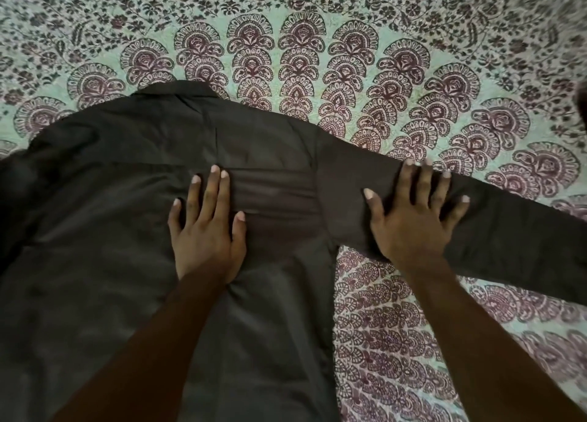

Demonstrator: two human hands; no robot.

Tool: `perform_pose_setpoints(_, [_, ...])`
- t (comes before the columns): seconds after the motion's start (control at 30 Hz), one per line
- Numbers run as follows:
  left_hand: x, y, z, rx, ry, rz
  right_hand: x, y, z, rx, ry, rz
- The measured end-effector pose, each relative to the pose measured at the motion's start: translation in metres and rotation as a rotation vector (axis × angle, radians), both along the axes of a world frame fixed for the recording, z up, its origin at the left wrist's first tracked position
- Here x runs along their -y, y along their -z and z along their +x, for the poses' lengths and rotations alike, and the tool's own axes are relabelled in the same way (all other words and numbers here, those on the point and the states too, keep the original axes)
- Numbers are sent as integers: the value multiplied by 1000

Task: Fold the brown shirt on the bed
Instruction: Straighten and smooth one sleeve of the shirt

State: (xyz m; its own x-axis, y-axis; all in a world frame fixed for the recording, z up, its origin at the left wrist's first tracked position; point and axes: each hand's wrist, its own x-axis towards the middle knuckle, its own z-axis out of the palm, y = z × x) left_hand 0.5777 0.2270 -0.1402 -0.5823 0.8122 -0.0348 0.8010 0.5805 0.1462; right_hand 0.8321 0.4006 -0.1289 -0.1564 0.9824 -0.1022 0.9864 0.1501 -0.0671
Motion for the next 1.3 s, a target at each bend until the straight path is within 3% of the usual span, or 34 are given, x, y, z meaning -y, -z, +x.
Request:
perform_pose_setpoints(0.2, [-3,-7,8,36,-9,-14,32,1,-25,-112,-370,-71])
perform_pose_setpoints(0.27, [-6,-14,24,30,37,12,33,3,6,-118,-300,-61])
perform_pose_setpoints(0.37, [-22,-24,65,77,275,77,27,0,69,-90,-170,-23])
perform_pose_setpoints(0.47, [-50,-27,114,140,527,56,20,-6,126,-93,-22,-41])
perform_pose_setpoints(0.57, [-86,-30,162,182,625,27,10,-10,165,-67,94,-84])
perform_pose_setpoints(0.67, [-116,-26,195,279,582,-101,4,-12,183,-65,67,-90])
perform_pose_setpoints(0.77, [-126,-15,218,232,528,-176,6,-7,206,-31,-106,-34])
perform_pose_setpoints(0.97, [-133,-19,229,209,442,-308,-7,-8,272,-22,100,-36])
perform_pose_setpoints(1.13, [-137,-25,231,223,420,-347,-13,-13,300,2,-134,-51])
perform_pose_setpoints(1.3, [-137,-24,231,217,424,-320,-19,-23,296,4,122,-51])
